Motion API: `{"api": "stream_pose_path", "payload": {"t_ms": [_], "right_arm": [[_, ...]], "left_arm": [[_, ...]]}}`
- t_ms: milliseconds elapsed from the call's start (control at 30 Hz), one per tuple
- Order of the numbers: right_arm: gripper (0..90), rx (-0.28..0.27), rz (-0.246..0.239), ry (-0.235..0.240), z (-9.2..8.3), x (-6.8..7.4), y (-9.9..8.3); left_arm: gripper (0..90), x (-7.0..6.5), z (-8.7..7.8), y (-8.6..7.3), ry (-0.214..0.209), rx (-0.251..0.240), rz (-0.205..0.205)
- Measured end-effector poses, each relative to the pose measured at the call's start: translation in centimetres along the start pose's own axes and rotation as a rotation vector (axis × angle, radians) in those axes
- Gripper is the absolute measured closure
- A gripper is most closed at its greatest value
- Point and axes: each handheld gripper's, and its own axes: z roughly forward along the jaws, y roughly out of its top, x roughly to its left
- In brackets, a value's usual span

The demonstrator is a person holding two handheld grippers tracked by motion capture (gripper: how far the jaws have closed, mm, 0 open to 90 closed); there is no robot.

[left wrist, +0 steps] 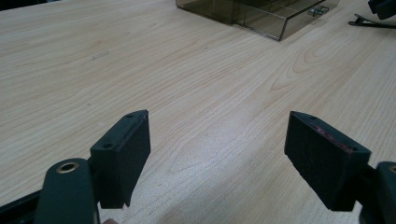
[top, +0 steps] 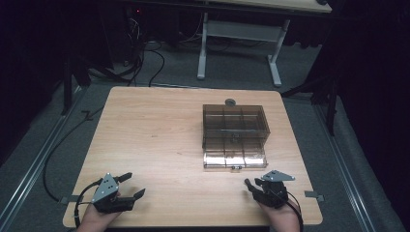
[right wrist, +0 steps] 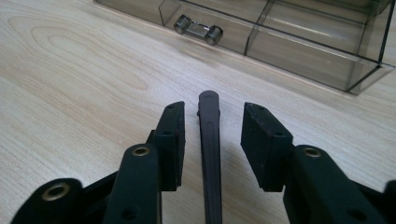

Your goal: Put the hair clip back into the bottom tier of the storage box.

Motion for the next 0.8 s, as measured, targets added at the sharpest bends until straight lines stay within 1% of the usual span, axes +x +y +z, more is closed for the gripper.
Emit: {"api": "stream_pose_path", "payload": {"t_ms": [167, 200, 300, 400, 467, 633, 667, 800], "right_arm": [[57.7, 0.047, -0.008, 0.014, -0.3, -0.1, 0.4], [57.5, 0.061, -0.019, 0.018, -0.4, -0.1, 0.5], [56.3, 0.084, -0.027, 0.015, -0.4, 0.0, 0.7], [55.4, 0.107, -0.019, 0.013, -0.5, 0.0, 1.0], [55.4, 0.123, -0.017, 0.023, -0.5, 0.0, 1.1], [55.7, 0.196, -0.039, 0.035, -0.8, -0.2, 2.0], [55.7, 0.208, -0.036, 0.033, -0.8, -0.2, 2.2], [55.7, 0.25, -0.033, 0.051, -0.8, -0.4, 2.8]], "left_arm": [[23.1, 0.0, 0.0, 0.0, -0.002, 0.001, 0.004], [23.0, 0.0, 0.0, 0.0, -0.001, 0.001, 0.005], [23.1, 0.0, 0.0, 0.0, -0.003, 0.001, 0.004], [23.1, 0.0, 0.0, 0.0, -0.004, -0.001, 0.005], [23.1, 0.0, 0.0, 0.0, -0.005, 0.0, 0.005], [23.1, -0.1, 0.0, 0.0, -0.012, 0.007, 0.01], [23.1, 0.0, 0.0, 0.0, -0.013, 0.006, 0.01], [23.1, -0.1, 0.0, 0.0, -0.012, 0.006, 0.011]]}}
